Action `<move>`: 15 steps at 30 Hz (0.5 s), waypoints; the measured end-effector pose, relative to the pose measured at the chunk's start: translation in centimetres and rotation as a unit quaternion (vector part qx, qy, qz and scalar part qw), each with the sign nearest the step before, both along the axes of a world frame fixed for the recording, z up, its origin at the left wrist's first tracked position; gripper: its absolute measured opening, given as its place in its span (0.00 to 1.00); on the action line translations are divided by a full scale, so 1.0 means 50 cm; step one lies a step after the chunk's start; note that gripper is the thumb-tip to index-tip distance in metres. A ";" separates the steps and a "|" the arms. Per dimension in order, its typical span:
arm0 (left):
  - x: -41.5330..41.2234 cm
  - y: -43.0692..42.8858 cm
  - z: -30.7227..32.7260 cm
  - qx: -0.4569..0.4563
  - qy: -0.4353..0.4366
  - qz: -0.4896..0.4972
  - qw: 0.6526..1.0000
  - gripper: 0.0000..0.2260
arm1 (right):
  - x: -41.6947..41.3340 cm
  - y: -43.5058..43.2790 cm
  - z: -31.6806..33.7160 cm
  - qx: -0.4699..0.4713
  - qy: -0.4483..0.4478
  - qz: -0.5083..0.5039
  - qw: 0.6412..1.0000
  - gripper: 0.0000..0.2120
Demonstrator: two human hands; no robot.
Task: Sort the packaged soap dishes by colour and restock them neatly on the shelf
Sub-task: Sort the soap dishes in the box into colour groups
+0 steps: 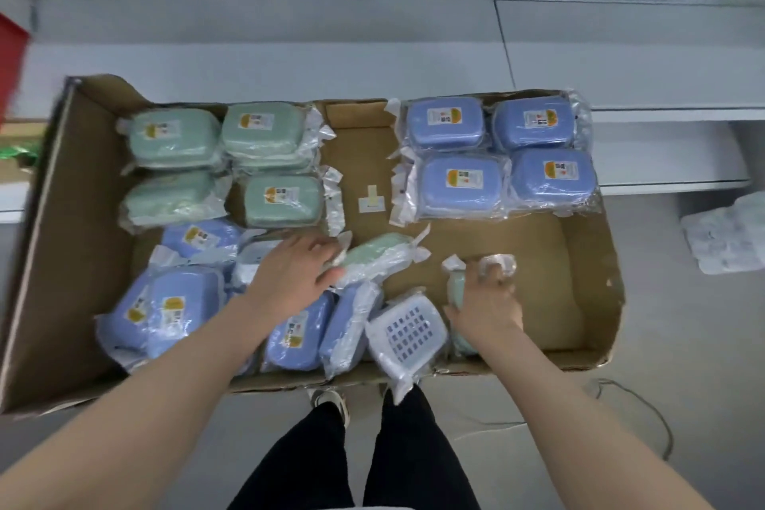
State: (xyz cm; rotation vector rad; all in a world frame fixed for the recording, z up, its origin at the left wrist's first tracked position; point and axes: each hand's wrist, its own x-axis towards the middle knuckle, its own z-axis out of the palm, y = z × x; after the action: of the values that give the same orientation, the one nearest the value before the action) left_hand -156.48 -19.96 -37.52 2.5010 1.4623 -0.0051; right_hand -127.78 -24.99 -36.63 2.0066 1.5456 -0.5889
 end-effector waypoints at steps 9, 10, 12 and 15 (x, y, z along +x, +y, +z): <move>0.088 0.059 0.017 -0.256 -0.004 0.013 0.967 0.27 | -0.074 0.057 0.117 0.136 0.028 0.018 0.990 0.53; 0.093 0.060 0.014 -0.291 -0.026 0.028 0.956 0.28 | -0.078 0.066 0.132 0.155 0.024 0.035 0.987 0.54; 0.096 0.061 0.010 -0.338 -0.044 0.037 0.939 0.32 | -0.080 0.084 0.152 0.185 0.013 0.070 0.980 0.54; 0.103 0.064 0.014 -0.375 -0.035 0.037 0.926 0.33 | -0.080 0.104 0.168 0.217 0.012 0.081 0.973 0.50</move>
State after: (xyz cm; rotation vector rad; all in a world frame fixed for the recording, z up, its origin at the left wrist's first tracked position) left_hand -151.34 -16.77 -36.82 1.8005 1.2118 -0.3835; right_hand -131.78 -19.77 -28.25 2.1525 1.9644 -0.2218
